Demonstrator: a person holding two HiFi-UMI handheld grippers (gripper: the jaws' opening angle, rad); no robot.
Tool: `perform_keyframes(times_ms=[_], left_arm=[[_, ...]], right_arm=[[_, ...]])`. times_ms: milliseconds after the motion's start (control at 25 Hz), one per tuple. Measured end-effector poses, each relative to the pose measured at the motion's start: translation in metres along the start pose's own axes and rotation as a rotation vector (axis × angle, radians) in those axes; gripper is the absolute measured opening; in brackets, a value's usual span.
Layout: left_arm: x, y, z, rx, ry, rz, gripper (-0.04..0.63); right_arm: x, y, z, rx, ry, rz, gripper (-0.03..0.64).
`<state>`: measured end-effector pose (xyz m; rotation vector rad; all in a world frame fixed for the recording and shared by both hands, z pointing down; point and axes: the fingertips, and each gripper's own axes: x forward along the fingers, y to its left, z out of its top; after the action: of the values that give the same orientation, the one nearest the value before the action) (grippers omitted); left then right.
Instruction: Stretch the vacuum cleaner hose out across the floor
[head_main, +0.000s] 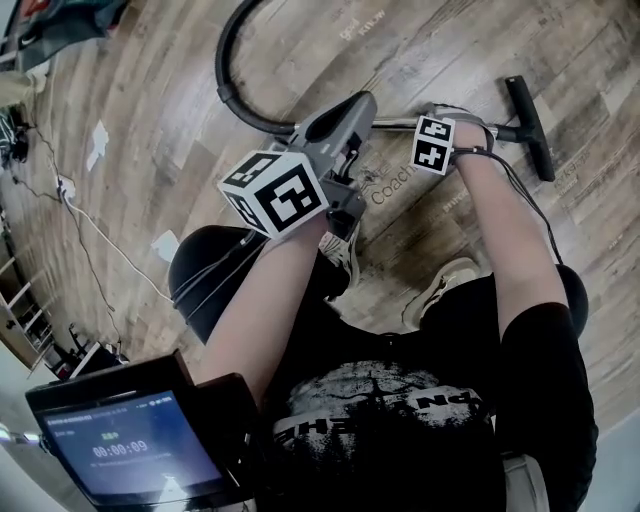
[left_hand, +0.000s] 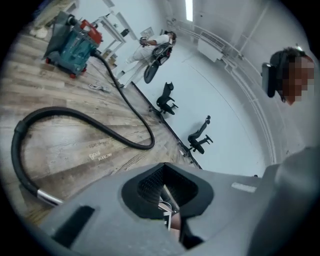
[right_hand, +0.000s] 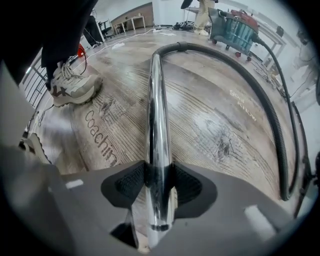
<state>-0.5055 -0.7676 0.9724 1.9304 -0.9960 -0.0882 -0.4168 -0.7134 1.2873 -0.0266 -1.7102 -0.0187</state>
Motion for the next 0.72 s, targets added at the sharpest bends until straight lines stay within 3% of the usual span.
perform_keyframes(times_ms=[160,280,400,520,720], left_arm=[[-0.007,0.051,-0.022,-0.203,-0.001,0.131,0.073],[-0.019,0.098,-0.064,-0.422,0.016,0.31,0.136],[-0.029,0.134,-0.111,-0.567,0.005,0.469,0.169],[-0.023,0.159,-0.133,-0.675,-0.065,0.49,0.194],[0.006,0.196,-0.156,-0.78,-0.167,0.456,0.238]], right_arm=[[-0.013,-0.004,0.011,-0.011,-0.001,0.002,0.176],[-0.04,-0.008,0.014,-0.023,0.017,-0.003,0.178],[-0.073,-0.01,0.008,-0.03,0.038,-0.009,0.178],[-0.087,-0.013,0.011,-0.026,0.036,-0.011,0.178],[-0.077,-0.006,0.013,-0.015,0.031,0.003,0.178]])
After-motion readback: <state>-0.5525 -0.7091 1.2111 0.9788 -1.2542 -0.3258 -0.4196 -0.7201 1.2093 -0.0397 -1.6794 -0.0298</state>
